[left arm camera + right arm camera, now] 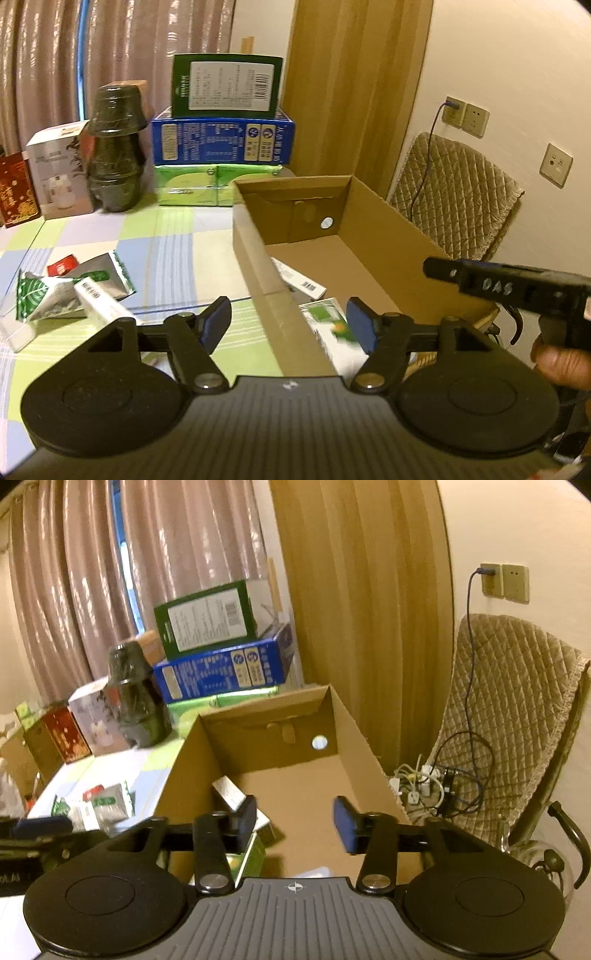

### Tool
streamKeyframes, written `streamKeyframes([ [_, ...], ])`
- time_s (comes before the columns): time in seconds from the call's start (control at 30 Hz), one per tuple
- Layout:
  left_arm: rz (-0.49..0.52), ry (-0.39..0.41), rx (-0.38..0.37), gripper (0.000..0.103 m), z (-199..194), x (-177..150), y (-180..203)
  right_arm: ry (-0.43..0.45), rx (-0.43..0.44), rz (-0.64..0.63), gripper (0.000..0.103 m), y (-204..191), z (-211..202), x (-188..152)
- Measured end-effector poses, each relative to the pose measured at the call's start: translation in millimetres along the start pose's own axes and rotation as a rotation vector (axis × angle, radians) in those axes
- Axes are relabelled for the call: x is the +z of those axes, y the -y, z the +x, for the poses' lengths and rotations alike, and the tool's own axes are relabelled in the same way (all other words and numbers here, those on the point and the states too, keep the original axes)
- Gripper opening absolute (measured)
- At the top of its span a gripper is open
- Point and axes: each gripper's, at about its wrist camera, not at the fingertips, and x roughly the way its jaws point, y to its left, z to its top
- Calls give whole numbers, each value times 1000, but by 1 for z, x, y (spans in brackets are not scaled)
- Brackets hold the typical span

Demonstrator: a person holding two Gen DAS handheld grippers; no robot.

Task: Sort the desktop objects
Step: 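Withdraw both tools from the box back over the table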

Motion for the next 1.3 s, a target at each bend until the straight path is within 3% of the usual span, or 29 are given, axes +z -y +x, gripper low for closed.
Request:
streamKeyframes([
  [0.23,-28,-1,42,77,-27,-16,-16,-8,-3,58,53,0,-34,-16],
  [0.5,-49,-1,101,91,-66,-32,-36,10,29,52,78,-27,-73,-29],
  [0.8,-95,20,184,102,-111,-54,-70,13,107,-4,96,-72,-92,-37],
  [0.93,-119,23,221,102,-126,-60,-89,7,153,-39,101,-94,-93,-40],
  [1.3,-197,31,318,102,-159,-76,-143,-23,231,-120,101,-143,-84,-51],
])
